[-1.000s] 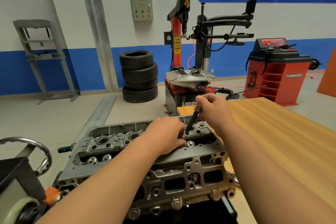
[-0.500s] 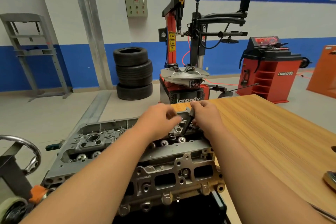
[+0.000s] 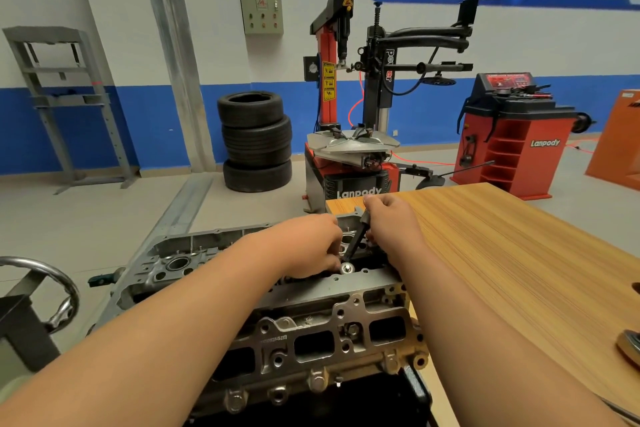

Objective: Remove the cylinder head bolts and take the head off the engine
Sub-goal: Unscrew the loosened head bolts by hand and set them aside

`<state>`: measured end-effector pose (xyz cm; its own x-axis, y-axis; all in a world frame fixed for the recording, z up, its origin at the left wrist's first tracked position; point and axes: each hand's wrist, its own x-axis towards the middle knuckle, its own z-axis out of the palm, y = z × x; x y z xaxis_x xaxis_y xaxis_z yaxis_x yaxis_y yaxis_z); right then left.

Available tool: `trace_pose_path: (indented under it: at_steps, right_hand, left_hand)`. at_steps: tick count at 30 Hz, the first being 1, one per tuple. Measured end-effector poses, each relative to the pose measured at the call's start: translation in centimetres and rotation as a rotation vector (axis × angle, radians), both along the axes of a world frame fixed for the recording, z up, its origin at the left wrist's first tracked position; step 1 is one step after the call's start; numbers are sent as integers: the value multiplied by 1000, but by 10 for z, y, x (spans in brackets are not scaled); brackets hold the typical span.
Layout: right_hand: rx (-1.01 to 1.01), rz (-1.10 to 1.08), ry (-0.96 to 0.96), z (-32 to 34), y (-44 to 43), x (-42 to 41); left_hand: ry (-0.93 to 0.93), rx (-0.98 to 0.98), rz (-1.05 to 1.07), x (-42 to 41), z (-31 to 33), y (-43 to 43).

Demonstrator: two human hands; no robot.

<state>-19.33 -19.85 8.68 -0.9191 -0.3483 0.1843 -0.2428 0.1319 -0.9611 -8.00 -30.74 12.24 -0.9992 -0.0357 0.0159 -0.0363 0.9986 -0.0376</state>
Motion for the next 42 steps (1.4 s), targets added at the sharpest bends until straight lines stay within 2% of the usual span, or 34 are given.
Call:
trace_pose_path:
  at_steps: [3,7,9,12,14,16,17,21,23,24,27,28,29,31,34,37,42]
  right_hand:
    - [15,-3,7,0,0,1]
    - [23,-7,12,2,0,2]
    - [31,5,0,2,0,2]
    - [41,25,-62,10,1,2]
    - [-97,45,-132,22,5,5]
    - [-259,167,-168,34,10,11]
    - [-209,234,-89,38,13,14]
    - [368,394,479,52,21,26]
    - [523,394,577,58,25,24]
    - [613,387,597,61,30,21]
    - [800,245,540,67,58,-1]
    - [849,160,511,66,73,-11]
    - [920,81,481,63,89,-19]
    - [1103,1,379,47,123,-30]
    - [1321,-3,223,6,163,-27]
    - [1356,-35,100,-28,187,-20]
    - [1451,-98,0,-50,213,-15]
  left_hand:
    - [189,66,76,1,13,-7]
    - [205,107,109,1,19,-9]
    - [285,239,133,1,16,-9]
    - [561,689,185,3,16,-9]
    - [700,1054,209,2,14,-5]
    - [783,1320,272,0,12,1]
    - [816,1431,310,-2,11,3]
    - [840,1903,449,-11,17,13]
    - [754,1974,433,-14,14,17]
    - [691,1877,435,-15,9,19]
    - [477,1064,420,-13,-18,17]
    - [422,877,403,-13,-27,15]
    - [380,773,396,-12,-33,15]
    - [350,656,380,-12,-39,18]
    - [331,454,314,-16,-40,26]
    - [301,269,263,-17,-39,31]
    - [248,262,241,-12,-38,32]
